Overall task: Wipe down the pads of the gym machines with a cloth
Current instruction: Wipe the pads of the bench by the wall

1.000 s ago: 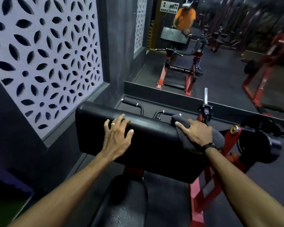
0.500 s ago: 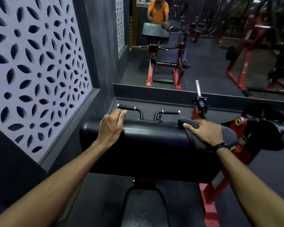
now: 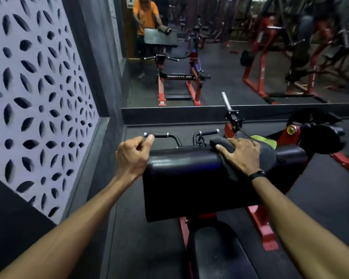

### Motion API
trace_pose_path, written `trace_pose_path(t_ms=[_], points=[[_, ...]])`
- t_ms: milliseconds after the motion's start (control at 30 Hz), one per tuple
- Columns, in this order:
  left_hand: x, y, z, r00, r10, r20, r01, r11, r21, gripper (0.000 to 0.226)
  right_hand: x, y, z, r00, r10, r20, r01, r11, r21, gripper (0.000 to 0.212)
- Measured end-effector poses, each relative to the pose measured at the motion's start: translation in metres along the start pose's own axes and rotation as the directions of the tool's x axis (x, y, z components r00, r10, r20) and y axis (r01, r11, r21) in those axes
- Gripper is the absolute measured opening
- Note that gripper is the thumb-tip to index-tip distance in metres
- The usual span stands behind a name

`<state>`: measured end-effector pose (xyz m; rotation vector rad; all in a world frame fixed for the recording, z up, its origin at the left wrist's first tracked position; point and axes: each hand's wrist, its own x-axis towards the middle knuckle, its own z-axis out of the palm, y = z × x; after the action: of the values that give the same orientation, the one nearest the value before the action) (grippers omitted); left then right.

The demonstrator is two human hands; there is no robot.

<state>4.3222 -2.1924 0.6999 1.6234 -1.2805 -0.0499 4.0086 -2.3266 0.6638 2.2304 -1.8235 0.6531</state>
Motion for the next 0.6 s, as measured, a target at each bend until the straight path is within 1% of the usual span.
trace_pose_path(t_ms=[100, 233, 367, 433, 533, 600], points=[[0.006, -0.023, -0.019, 1.0, -0.015, 0.026, 0.016, 0.999, -0.037, 0.067, -0.012, -0.039, 0.001, 0.999, 0.033, 0.022, -0.033, 0.999, 0.022, 0.062], [0.016, -0.034, -0.032, 0.998, 0.019, 0.053, -0.017, 0.999, -0.049, 0.069, -0.028, -0.095, 0.005, 1.0, 0.029, 0.007, -0.029, 0.999, 0.038, 0.065], [0.025, -0.03, -0.026, 0.996, 0.033, 0.084, -0.025, 0.996, -0.085, 0.053, -0.049, -0.153, 0.004, 0.999, -0.035, -0.031, 0.037, 0.998, 0.06, 0.057], [0.03, -0.028, -0.017, 0.992, 0.066, 0.112, -0.054, 0.992, -0.11, 0.043, -0.057, -0.176, 0.008, 0.996, -0.064, -0.054, 0.068, 0.995, 0.078, 0.056], [0.04, -0.022, -0.004, 0.975, 0.137, 0.175, -0.116, 0.985, -0.129, 0.038, -0.06, -0.19, 0.011, 0.994, -0.063, -0.088, 0.071, 0.993, 0.095, 0.057], [0.051, -0.017, 0.007, 0.951, 0.185, 0.246, -0.157, 0.979, -0.13, 0.038, -0.059, -0.189, 0.015, 0.99, -0.052, -0.129, 0.067, 0.991, 0.115, 0.056]])
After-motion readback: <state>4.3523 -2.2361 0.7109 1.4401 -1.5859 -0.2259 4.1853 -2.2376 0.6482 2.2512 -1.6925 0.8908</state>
